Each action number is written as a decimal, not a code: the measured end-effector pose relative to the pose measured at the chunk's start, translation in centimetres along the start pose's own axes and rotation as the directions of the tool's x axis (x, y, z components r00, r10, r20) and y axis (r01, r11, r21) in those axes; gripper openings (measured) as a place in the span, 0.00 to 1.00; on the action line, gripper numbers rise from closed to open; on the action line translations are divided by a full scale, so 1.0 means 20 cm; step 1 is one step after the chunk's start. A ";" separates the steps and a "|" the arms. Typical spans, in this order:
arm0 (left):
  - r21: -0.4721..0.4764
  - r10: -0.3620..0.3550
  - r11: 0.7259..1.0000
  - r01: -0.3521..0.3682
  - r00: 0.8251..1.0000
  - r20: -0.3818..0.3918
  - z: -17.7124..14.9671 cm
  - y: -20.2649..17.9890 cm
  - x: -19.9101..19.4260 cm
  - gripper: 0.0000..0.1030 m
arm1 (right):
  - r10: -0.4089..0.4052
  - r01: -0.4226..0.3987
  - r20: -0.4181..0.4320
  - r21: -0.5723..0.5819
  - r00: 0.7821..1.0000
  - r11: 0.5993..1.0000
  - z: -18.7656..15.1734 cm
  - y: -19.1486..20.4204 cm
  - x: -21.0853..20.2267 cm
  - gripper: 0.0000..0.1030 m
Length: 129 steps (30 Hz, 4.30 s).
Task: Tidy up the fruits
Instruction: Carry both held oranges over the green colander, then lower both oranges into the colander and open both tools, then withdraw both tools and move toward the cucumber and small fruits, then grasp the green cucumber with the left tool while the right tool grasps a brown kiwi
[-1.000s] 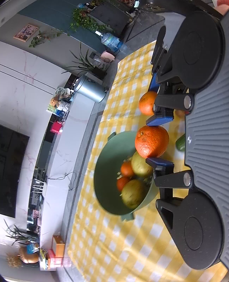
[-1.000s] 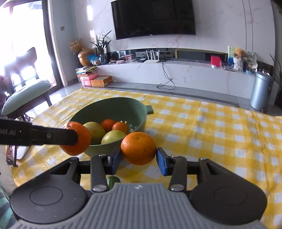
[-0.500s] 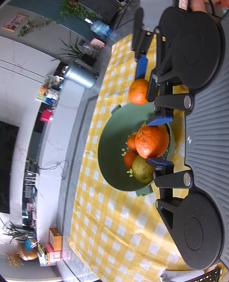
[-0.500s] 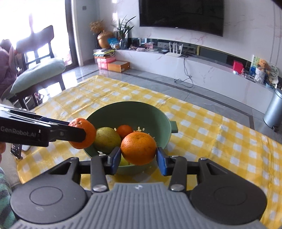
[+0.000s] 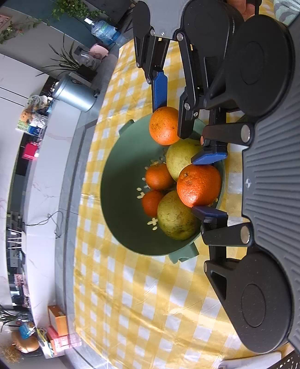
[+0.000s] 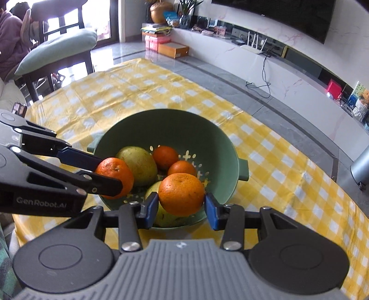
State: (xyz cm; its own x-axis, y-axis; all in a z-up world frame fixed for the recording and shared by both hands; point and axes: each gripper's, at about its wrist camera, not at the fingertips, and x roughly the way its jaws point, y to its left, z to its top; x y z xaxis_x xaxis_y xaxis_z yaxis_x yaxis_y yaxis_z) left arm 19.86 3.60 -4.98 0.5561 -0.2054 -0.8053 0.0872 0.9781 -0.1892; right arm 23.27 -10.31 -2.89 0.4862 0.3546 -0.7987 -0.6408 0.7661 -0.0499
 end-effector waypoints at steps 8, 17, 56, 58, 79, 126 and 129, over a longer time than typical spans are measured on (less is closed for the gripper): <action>0.005 -0.017 1.000 0.017 0.999 -0.030 0.02 0.03 0.05 0.42 | 0.008 -0.010 -0.063 -0.034 0.998 0.999 0.02 0.01 0.09 0.40; 0.006 -0.023 1.000 0.023 0.999 -0.027 0.01 0.04 0.08 0.43 | -0.005 0.001 -0.080 -0.047 0.997 0.999 0.03 0.01 0.09 0.40; 0.034 -0.037 0.999 0.032 0.985 0.166 -0.07 -0.17 -0.35 0.66 | -0.116 0.088 0.117 0.227 0.986 0.970 -0.18 -0.04 -0.37 0.66; 0.030 -0.051 0.998 0.046 0.985 0.167 -0.10 -0.20 -0.38 0.66 | -0.119 0.075 0.143 0.279 0.983 0.957 -0.23 -0.05 -0.42 0.66; -0.099 -0.113 0.988 0.115 0.993 0.017 -0.47 -0.35 -0.23 0.66 | -0.243 0.154 0.073 0.593 0.967 0.790 -1.00 -0.01 -0.49 0.67; 0.099 0.040 0.995 -0.028 0.992 -0.124 -0.56 -0.44 0.04 0.43 | -0.061 -0.053 0.184 0.560 0.981 0.827 -0.97 -0.02 -0.34 0.37; 0.149 0.064 0.988 -0.045 0.990 -0.125 -0.57 -0.43 0.03 0.43 | -0.038 -0.052 0.170 0.496 0.985 0.867 -0.93 0.04 -0.30 0.30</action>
State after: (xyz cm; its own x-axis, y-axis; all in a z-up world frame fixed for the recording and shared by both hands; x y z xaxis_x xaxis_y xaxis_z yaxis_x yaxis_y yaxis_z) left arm 9.97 -5.29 -10.32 0.4533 -0.1450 -0.8795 0.1840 0.9806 -0.0669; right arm 8.71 -21.83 -9.29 0.6044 0.4109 -0.6825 -0.2857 0.9115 0.2959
